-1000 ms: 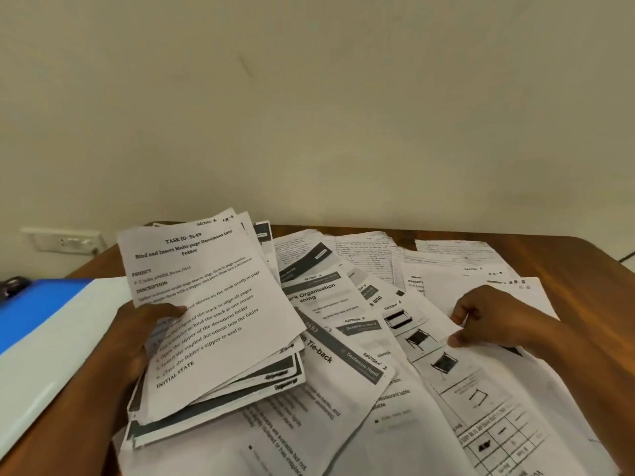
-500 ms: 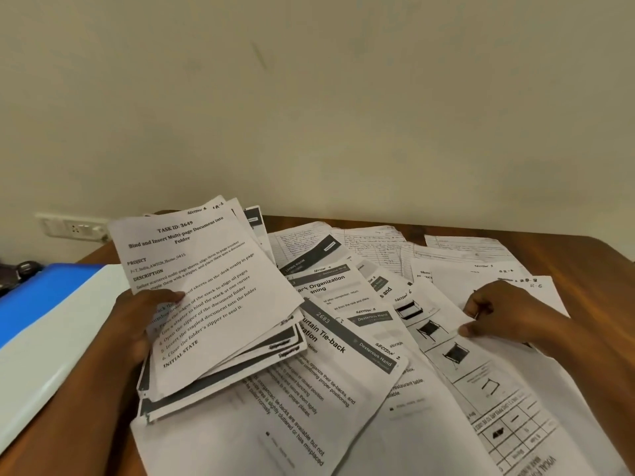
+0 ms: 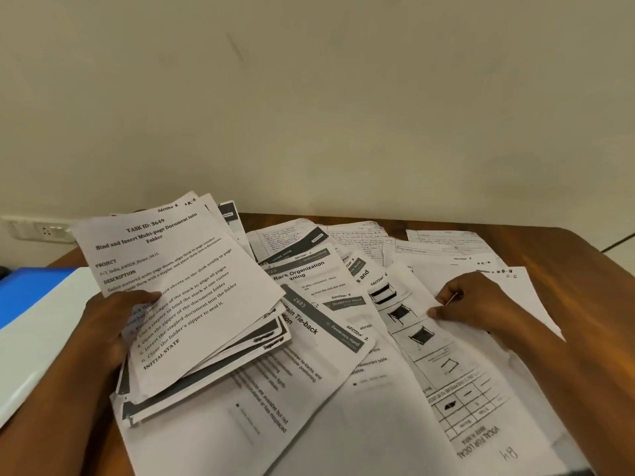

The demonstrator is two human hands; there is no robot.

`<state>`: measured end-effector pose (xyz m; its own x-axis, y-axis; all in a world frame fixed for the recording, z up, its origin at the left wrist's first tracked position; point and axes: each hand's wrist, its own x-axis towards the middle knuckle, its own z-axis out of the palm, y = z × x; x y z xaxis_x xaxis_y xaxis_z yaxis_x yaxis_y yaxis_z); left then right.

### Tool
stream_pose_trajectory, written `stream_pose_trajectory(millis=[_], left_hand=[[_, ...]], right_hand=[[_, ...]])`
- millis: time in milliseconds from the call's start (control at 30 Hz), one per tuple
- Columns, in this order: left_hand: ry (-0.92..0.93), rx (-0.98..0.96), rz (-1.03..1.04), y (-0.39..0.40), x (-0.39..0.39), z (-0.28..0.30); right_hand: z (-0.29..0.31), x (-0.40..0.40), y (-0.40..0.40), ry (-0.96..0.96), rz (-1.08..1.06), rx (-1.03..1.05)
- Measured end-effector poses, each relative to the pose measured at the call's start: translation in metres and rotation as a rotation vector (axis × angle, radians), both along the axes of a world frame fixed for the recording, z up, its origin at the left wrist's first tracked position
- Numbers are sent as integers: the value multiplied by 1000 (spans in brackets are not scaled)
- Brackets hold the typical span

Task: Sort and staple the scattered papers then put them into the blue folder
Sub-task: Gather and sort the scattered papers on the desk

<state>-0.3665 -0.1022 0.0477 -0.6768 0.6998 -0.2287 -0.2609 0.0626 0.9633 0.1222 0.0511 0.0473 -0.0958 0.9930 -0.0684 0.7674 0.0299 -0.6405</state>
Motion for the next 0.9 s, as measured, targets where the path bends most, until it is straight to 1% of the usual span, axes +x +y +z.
stream_pose_trajectory(millis=[133, 267, 400, 567, 700, 833, 900], left_hand=[[10, -29, 2, 2, 0, 0], [15, -46, -12, 5, -2, -3], [12, -54, -33, 8, -3, -8], [5, -51, -52, 11, -3, -11], [0, -53, -42, 13, -4, -13], [5, -45, -42, 13, -2, -13], [19, -47, -46, 12, 0, -11]], right_hand=[[0, -10, -4, 108, -34, -13], [5, -10, -7, 126, 11, 22], [13, -5, -8, 72, 42, 60], [19, -4, -10, 23, 36, 48], [21, -7, -14, -92, 33, 22], [22, -14, -22, -164, 92, 88], [23, -19, -27, -228, 170, 99]])
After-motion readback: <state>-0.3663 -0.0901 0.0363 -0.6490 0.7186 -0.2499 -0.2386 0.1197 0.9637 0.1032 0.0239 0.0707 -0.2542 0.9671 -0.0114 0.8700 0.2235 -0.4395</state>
